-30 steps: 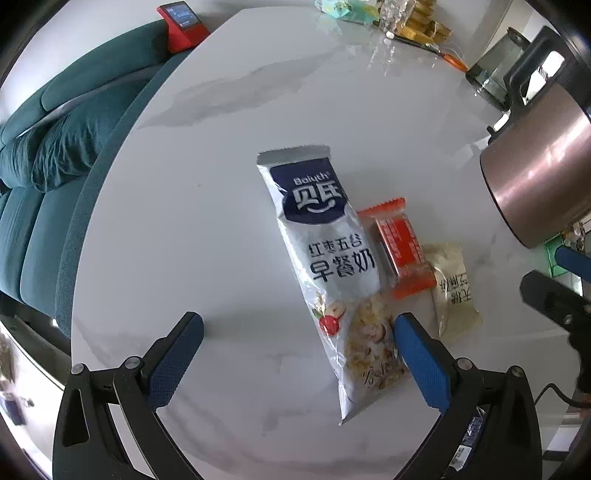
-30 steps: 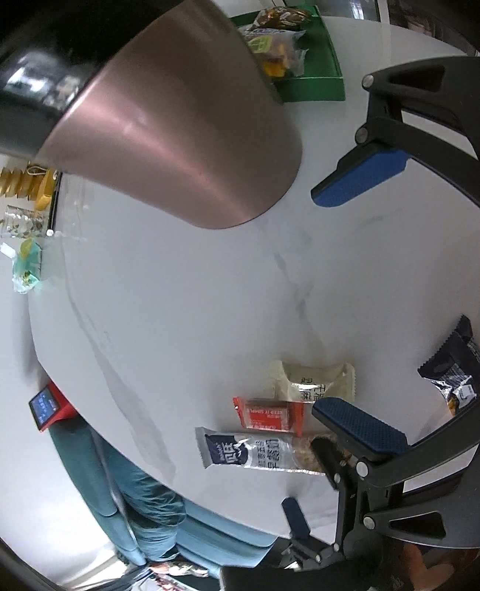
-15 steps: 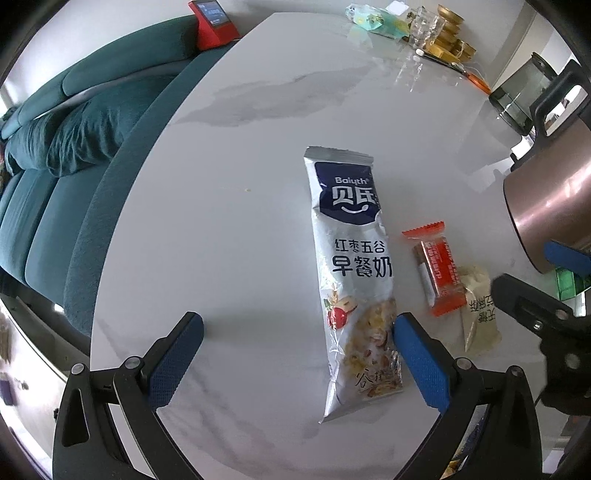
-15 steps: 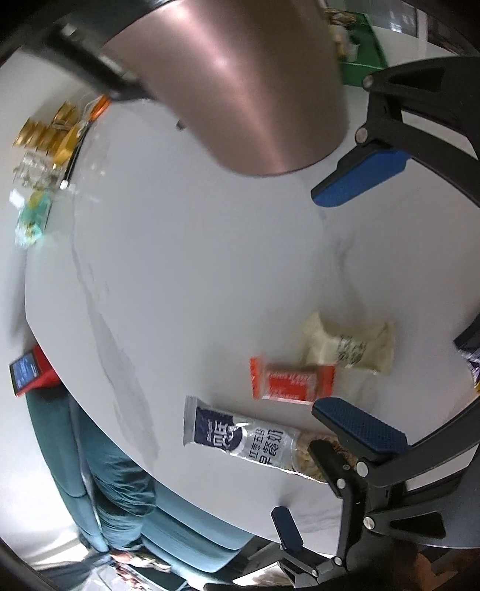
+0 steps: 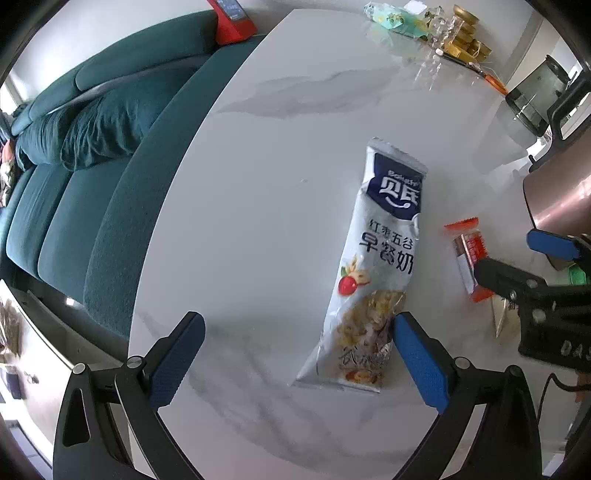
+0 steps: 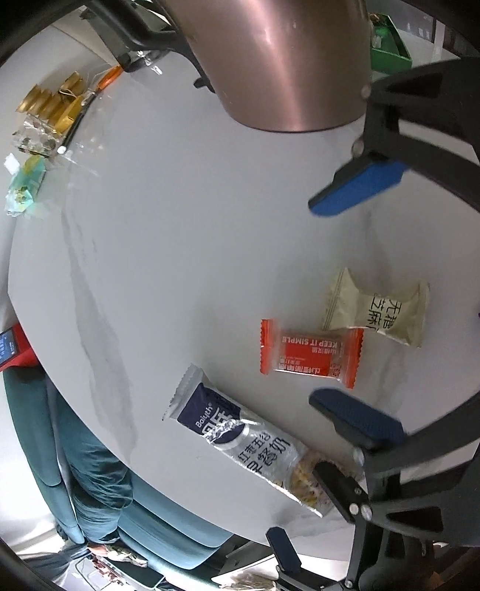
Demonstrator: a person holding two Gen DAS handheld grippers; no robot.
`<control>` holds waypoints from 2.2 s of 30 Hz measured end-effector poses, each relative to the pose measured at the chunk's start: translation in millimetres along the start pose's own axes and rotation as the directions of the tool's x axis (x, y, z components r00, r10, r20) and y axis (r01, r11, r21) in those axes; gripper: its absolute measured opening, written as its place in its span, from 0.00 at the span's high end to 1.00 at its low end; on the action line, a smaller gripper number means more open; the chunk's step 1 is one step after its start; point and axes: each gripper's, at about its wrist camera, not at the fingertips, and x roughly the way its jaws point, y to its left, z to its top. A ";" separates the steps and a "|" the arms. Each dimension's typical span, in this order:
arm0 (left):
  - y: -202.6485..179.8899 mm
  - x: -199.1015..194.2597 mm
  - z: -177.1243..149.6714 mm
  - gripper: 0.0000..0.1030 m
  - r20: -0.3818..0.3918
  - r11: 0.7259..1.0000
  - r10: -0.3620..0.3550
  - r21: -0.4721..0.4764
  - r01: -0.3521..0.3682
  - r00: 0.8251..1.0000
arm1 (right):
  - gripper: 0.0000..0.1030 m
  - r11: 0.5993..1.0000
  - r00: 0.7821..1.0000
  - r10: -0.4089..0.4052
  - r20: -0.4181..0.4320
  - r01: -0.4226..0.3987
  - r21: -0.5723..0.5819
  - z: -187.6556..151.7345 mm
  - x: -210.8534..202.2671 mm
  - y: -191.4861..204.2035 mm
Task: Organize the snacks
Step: 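Grasp the white Bolutt bar with left tool while right tool grasps red candy, then lift the white bar with left tool while right tool lifts the red candy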
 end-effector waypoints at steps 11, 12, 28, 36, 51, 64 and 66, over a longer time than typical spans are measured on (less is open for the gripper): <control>-7.0 -1.2 10.2 0.06 0.022 0.996 -0.023 0.084 0.021 0.999 | 0.00 0.999 1.000 0.002 -0.008 -0.003 -0.036 6.1 5.6 11.8; -9.7 -0.9 12.4 0.07 0.023 0.995 -0.024 0.097 0.022 0.999 | 0.00 0.999 1.000 0.004 -0.009 -0.004 -0.035 6.5 6.1 12.0; -16.7 2.7 13.0 0.43 0.035 0.989 0.004 0.148 -0.010 0.999 | 0.53 0.997 0.999 0.027 -0.028 -0.029 -0.069 7.1 11.6 14.7; -23.2 1.9 8.2 0.54 0.033 0.984 0.003 0.181 -0.009 0.999 | 0.89 0.992 0.999 0.034 -0.023 -0.036 -0.123 5.6 9.8 22.6; -19.5 -4.4 12.4 0.60 0.016 0.992 -0.027 0.127 0.025 1.000 | 0.90 0.995 0.996 0.086 0.026 -0.084 -0.061 -0.4 -9.9 10.1; -25.2 -9.0 2.2 0.62 0.012 0.988 -0.049 0.146 0.046 0.999 | 0.90 0.993 0.991 0.117 0.071 -0.117 -0.005 -13.9 -36.0 -4.2; -26.5 -3.4 2.8 0.62 -0.005 0.988 -0.049 0.148 0.049 0.999 | 0.90 0.993 0.991 0.116 0.067 -0.116 -0.008 -14.2 -35.4 -4.4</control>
